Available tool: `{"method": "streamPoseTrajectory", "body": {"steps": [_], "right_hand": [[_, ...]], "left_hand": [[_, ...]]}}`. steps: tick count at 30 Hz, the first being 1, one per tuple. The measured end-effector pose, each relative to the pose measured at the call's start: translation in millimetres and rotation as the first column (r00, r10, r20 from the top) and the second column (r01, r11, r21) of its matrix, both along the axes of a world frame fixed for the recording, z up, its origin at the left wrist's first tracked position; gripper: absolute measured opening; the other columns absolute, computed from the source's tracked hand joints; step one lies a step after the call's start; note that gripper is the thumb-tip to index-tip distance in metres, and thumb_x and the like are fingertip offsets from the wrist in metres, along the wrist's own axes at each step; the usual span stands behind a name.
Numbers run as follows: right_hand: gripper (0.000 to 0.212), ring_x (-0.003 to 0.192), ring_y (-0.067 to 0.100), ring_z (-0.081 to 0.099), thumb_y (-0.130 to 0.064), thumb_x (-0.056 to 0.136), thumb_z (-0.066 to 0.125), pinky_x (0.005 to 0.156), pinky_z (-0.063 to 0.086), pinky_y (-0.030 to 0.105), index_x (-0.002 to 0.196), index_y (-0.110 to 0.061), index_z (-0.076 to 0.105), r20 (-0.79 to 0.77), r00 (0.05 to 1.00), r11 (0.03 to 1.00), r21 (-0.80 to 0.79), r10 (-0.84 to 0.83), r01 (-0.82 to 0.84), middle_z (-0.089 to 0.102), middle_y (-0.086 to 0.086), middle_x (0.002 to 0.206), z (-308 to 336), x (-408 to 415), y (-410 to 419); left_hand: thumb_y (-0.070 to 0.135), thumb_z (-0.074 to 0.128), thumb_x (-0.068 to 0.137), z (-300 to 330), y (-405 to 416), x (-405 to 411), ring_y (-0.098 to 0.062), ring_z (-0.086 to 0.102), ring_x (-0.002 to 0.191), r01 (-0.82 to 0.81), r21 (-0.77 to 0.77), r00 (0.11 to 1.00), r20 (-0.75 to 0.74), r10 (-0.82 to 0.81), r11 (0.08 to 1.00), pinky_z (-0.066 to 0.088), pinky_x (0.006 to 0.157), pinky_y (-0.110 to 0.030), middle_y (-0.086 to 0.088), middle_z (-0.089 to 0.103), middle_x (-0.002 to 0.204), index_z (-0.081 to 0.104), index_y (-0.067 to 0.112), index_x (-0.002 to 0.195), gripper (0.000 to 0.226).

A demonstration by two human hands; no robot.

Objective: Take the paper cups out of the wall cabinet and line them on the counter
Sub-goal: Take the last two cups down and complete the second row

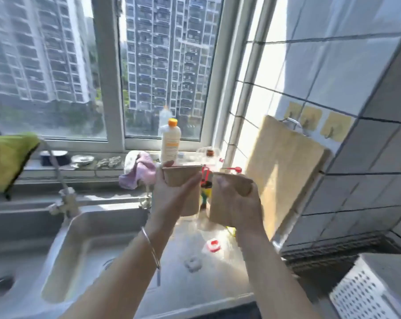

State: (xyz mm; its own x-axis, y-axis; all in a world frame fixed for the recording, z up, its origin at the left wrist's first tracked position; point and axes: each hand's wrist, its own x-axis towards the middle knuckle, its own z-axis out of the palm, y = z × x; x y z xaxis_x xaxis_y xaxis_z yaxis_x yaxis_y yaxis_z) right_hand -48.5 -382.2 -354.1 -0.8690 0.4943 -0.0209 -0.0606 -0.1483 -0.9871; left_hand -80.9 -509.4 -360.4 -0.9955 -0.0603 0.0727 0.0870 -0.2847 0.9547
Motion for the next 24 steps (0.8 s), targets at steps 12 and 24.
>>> {"method": "streamPoseTrajectory", "body": {"steps": [12,24], "right_hand": [[0.052,0.091,0.025,0.064,-0.035,0.064,0.082,0.076,0.058,0.046,0.106,-0.025,0.053,0.141,0.767,0.776,-0.018,0.626,-0.63,0.063,0.006,0.103,-61.7,-13.5,-384.2],[0.06,0.091,0.024,0.066,-0.054,0.059,0.074,0.082,0.057,0.046,0.105,-0.018,0.058,0.358,0.188,0.189,0.032,0.915,-0.981,0.066,0.004,0.098,-108.7,11.7,-657.0]], "left_hand": [[0.009,0.076,0.073,-67.9,-372.3,73.7,-0.008,0.059,0.076,-0.649,-0.112,0.75,0.069,0.657,0.752,0.051,0.063,-0.019,0.003,0.062,0.095,0.047,0.02,0.122,0.057],[0.008,0.073,0.077,-106.5,-586.9,166.4,0.015,0.058,0.054,-0.973,-0.156,0.15,0.143,0.978,0.172,0.046,0.049,-0.004,0.011,0.057,0.087,0.044,0.022,0.117,0.051]]}}
